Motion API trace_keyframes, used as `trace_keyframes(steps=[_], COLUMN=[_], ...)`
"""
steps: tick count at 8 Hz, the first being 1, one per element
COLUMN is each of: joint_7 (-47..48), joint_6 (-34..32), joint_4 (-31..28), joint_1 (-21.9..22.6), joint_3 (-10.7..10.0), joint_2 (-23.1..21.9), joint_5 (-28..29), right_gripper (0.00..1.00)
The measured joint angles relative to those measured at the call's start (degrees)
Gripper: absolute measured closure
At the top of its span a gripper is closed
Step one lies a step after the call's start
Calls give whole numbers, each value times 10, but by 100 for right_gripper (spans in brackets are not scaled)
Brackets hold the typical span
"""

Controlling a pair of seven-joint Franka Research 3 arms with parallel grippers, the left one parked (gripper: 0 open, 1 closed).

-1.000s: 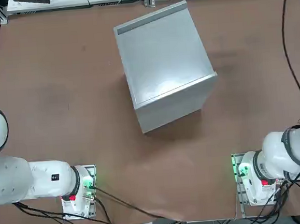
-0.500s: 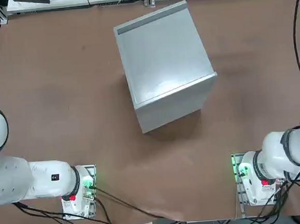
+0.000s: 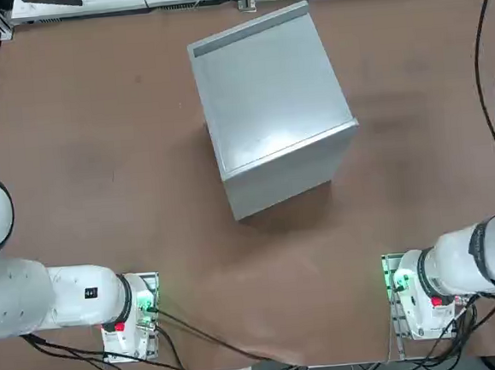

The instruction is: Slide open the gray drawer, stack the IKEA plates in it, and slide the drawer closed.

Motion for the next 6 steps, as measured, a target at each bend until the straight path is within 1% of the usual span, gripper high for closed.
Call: trace_keyframes(steps=[1, 2, 3, 4, 6], joint_7=[0, -1, -2, -2, -1], joint_6=[16, 28, 31, 32, 37], joint_4=[-28, -55, -70, -75, -76], joint_1=[33, 59, 73, 82, 90], joint_3=[-34, -63, -77, -81, -85], joint_2=[-18, -37, -52, -60, -63], joint_5=[9, 19, 22, 27, 64], right_gripper=[0, 0, 0, 0, 0])
